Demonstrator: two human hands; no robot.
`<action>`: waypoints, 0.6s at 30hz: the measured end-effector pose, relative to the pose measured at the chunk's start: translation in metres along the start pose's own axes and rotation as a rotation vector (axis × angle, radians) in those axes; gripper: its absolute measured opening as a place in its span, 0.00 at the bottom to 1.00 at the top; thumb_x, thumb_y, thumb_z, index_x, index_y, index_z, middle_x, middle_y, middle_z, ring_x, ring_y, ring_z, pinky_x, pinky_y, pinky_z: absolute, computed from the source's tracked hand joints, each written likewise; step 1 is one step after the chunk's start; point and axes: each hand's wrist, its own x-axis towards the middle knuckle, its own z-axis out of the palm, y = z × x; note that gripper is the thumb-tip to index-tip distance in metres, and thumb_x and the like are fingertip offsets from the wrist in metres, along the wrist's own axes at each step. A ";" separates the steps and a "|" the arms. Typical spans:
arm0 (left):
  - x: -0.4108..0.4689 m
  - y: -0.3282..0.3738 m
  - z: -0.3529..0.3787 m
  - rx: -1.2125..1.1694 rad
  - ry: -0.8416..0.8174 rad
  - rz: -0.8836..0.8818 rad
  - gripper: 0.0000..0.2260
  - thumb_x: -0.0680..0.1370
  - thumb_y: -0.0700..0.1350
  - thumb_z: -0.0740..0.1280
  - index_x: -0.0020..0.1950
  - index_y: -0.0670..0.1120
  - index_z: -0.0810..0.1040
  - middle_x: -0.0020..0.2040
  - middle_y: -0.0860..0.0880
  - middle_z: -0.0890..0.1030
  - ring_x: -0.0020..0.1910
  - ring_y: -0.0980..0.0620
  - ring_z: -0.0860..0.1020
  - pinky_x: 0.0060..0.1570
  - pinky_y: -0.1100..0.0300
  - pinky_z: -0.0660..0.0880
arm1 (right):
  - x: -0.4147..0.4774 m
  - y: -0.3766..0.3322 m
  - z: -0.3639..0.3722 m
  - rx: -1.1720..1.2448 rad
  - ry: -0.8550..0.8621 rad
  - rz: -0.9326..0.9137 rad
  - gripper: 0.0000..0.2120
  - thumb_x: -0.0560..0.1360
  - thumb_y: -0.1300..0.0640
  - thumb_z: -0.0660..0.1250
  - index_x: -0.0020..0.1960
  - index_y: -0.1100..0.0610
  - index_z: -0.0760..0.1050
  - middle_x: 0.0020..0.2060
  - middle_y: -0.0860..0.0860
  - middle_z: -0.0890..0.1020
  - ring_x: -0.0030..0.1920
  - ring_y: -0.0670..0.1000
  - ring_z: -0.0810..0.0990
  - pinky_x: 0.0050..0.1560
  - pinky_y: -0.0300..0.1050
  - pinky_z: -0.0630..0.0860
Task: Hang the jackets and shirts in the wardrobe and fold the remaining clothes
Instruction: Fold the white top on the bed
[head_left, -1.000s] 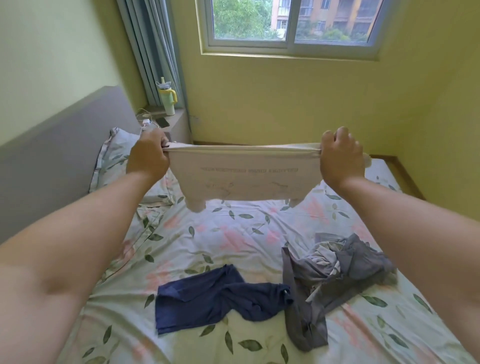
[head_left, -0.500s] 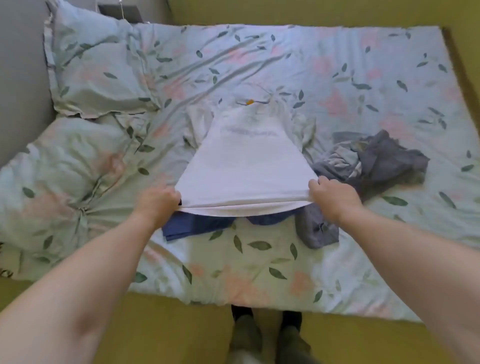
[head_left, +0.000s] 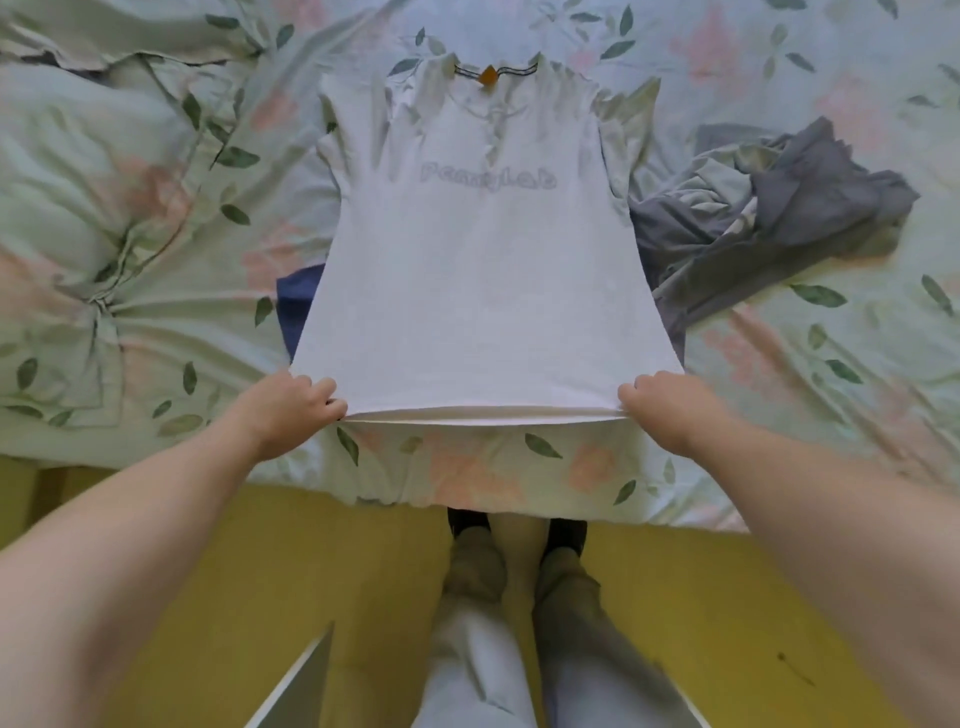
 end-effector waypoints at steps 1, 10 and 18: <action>-0.002 0.006 0.005 0.001 -0.012 0.019 0.17 0.78 0.36 0.56 0.64 0.51 0.68 0.53 0.49 0.73 0.42 0.48 0.74 0.36 0.54 0.65 | -0.001 -0.003 0.008 -0.021 -0.009 -0.017 0.08 0.81 0.62 0.57 0.58 0.55 0.70 0.50 0.53 0.76 0.51 0.57 0.78 0.40 0.49 0.70; 0.003 0.082 0.055 -0.078 -0.156 0.093 0.17 0.81 0.36 0.56 0.68 0.51 0.67 0.56 0.50 0.78 0.49 0.48 0.79 0.41 0.55 0.68 | 0.002 -0.056 0.093 -0.096 -0.236 -0.065 0.19 0.76 0.69 0.59 0.63 0.55 0.73 0.57 0.53 0.76 0.57 0.57 0.76 0.46 0.48 0.71; 0.020 0.130 0.104 -0.082 -0.291 0.131 0.16 0.80 0.36 0.58 0.64 0.50 0.75 0.57 0.50 0.78 0.53 0.47 0.79 0.44 0.54 0.70 | 0.010 -0.093 0.149 -0.127 -0.499 -0.056 0.19 0.78 0.68 0.58 0.66 0.58 0.76 0.62 0.55 0.76 0.63 0.59 0.77 0.58 0.51 0.76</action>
